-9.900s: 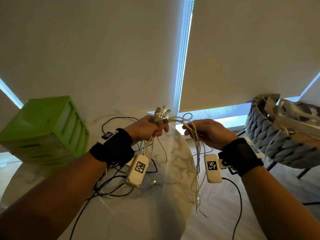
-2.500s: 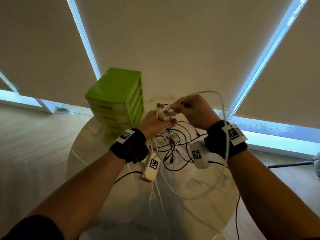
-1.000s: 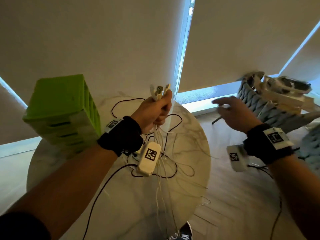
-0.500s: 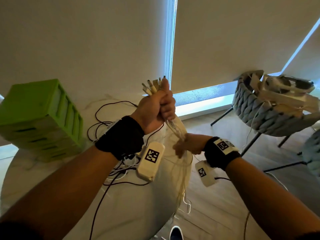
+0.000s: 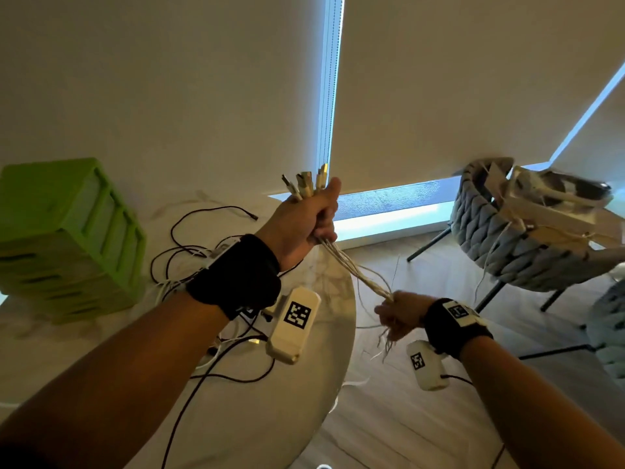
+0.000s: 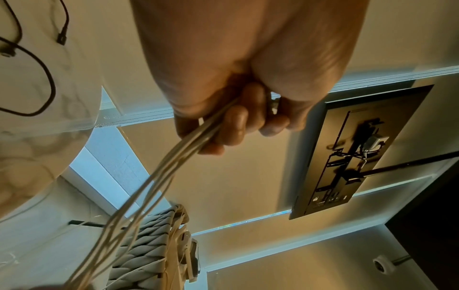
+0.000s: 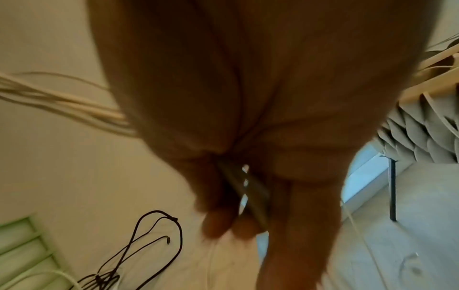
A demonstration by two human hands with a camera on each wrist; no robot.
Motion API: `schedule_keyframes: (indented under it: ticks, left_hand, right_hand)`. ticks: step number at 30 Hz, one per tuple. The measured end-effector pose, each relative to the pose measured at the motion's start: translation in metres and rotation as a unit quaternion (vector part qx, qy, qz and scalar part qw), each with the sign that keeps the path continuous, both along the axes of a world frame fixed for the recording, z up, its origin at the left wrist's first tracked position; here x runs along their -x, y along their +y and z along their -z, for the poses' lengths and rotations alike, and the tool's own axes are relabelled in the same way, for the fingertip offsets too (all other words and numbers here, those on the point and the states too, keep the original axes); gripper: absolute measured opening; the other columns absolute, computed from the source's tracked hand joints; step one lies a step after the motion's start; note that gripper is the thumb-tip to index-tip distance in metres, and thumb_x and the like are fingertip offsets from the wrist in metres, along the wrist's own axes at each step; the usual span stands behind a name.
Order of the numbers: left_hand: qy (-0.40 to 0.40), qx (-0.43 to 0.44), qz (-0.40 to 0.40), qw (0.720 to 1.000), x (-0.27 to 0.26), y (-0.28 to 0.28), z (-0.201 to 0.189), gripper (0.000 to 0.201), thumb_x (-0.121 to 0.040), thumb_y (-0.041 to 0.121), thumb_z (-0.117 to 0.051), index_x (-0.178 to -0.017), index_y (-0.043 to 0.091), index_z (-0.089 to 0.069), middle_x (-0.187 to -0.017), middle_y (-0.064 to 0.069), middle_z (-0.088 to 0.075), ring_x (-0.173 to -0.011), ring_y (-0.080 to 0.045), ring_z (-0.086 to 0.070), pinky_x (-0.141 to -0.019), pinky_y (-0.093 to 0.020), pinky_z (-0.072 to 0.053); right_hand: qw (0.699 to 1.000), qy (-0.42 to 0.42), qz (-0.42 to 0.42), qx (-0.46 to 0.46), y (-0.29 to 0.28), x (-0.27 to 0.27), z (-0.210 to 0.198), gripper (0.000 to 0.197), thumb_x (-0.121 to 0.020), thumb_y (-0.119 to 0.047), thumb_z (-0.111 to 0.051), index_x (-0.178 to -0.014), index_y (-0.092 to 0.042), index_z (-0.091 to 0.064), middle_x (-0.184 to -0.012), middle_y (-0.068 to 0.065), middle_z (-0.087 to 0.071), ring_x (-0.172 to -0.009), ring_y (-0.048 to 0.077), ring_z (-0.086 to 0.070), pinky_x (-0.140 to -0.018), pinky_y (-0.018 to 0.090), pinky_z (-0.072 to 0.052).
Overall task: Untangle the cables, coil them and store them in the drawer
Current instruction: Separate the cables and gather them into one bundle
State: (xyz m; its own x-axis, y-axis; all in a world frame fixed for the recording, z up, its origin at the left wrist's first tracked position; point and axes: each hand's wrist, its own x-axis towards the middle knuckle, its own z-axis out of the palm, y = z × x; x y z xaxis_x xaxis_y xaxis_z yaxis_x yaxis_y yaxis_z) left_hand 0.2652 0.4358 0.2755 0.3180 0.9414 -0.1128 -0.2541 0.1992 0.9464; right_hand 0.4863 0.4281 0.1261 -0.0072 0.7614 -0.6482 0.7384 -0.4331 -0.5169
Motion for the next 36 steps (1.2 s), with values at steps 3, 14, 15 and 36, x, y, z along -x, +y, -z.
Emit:
schedule_keyframes:
  ticks: [3, 14, 15, 36]
  left_hand:
    - [0.000, 0.003, -0.004, 1.000, 0.002, 0.001, 0.002, 0.041, -0.096, 0.034, -0.051, -0.062, 0.017, -0.035, -0.049, 0.005, -0.024, -0.061, -0.021, -0.009, -0.064, -0.030, -0.033]
    - [0.080, -0.020, 0.022, 0.996, 0.033, 0.005, 0.029, 0.054, -0.098, 0.027, -0.049, -0.047, 0.009, -0.047, -0.043, -0.002, -0.045, -0.047, -0.016, -0.051, -0.088, -0.048, -0.049]
    - [0.078, -0.011, 0.030, 0.996, 0.038, 0.005, 0.031, 0.052, -0.099, 0.027, -0.048, -0.050, 0.011, -0.041, -0.041, 0.000, -0.038, -0.043, -0.016, -0.044, -0.082, -0.045, -0.051]
    - [0.022, 0.096, -0.120, 0.988, 0.181, -0.040, 0.065, 0.029, -0.102, 0.013, -0.029, -0.082, 0.006, -0.049, -0.062, -0.013, -0.046, -0.057, -0.025, -0.043, -0.050, -0.031, -0.045]
  right_hand:
    - [0.945, -0.157, 0.085, -0.275, 0.016, -0.011, 0.002, 0.022, -0.095, -0.007, -0.044, -0.106, -0.003, -0.063, -0.105, 0.019, -0.058, -0.104, 0.038, -0.059, -0.086, 0.040, -0.047]
    - [0.971, -0.175, -0.162, 0.009, -0.006, 0.025, -0.016, 0.052, -0.086, -0.014, -0.068, -0.134, -0.016, -0.048, -0.109, -0.002, -0.054, -0.070, 0.008, -0.045, -0.057, 0.016, -0.037]
    - [0.970, -0.172, -0.172, 0.006, -0.007, 0.030, -0.022, 0.059, -0.087, -0.009, -0.065, -0.140, -0.021, -0.042, -0.127, 0.000, -0.050, -0.070, 0.007, -0.044, -0.055, 0.016, -0.036]
    - [0.864, 0.120, -0.382, -0.306, 0.005, 0.304, -0.145, 0.036, -0.103, -0.042, -0.030, -0.108, -0.021, -0.059, -0.107, 0.001, -0.063, -0.099, 0.017, -0.056, -0.092, 0.034, -0.043]
